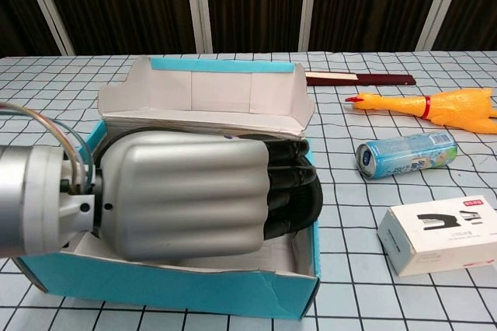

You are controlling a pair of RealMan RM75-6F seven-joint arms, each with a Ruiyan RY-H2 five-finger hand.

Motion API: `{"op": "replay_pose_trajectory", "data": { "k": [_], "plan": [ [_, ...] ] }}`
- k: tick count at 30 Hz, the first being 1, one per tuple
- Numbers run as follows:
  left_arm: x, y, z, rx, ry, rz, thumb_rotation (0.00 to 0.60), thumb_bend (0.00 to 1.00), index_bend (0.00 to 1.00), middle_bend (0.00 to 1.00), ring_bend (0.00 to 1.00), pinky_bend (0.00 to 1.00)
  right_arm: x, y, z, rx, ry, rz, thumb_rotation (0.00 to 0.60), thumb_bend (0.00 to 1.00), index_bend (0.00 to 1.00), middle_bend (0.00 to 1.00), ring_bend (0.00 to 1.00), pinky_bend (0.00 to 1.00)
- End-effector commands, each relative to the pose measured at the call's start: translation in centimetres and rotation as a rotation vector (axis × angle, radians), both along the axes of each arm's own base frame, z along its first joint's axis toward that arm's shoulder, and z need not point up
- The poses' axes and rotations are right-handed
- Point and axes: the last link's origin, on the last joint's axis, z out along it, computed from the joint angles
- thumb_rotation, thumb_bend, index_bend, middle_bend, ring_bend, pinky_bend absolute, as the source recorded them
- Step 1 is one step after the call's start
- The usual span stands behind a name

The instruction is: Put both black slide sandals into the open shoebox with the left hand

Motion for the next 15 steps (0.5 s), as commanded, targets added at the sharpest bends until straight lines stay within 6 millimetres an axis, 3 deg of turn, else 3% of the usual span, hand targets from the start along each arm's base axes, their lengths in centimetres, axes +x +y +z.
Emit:
{"op": "replay_pose_trajectory", "data": {
  "k": [1, 15],
  "plan": [
    [-0.3, 0.0, 0.0, 0.002, 0.006, 0.009, 0.600, 0.53, 0.61, 0.57, 0.10, 0.13, 0.0, 0.0, 0.0, -0.001, 0.000, -0.001, 0.600, 0.25, 0.14, 0.12, 0.17, 0.20],
    [-1.5, 0.0, 0.2, -0.028, 0.035, 0.065, 0.600, 0.53, 0.60, 0.57, 0.10, 0.13, 0.0, 0.0, -0.1, 0.000, 0.003, -0.007, 0.600, 0.25, 0.14, 0.12, 0.17, 0.20]
  ]
}}
